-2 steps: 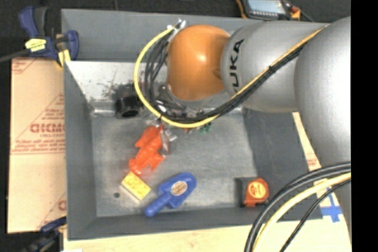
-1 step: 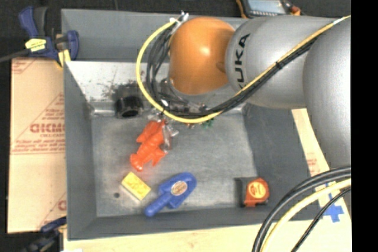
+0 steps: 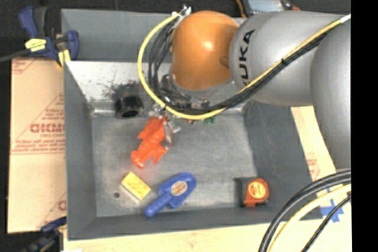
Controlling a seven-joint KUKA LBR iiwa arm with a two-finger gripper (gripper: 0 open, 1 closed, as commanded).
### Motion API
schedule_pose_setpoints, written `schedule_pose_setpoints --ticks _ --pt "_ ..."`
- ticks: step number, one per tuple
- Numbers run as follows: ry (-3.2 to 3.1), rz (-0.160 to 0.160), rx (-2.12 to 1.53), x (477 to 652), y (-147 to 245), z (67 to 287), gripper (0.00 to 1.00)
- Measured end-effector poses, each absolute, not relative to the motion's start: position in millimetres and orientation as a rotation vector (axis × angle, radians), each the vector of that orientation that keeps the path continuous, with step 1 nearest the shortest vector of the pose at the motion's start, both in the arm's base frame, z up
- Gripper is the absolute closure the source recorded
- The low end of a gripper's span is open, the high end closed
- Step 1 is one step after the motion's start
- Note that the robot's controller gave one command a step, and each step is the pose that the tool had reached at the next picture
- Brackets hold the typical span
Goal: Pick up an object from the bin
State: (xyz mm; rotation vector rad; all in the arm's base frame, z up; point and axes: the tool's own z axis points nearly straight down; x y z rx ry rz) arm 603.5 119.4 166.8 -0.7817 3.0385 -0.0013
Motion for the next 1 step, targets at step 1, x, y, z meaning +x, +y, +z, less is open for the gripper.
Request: schedule_pose_setpoints --ticks 1 --pt "3.037 -0.002 -0.781 603.8 119.4 179.5 1.0"
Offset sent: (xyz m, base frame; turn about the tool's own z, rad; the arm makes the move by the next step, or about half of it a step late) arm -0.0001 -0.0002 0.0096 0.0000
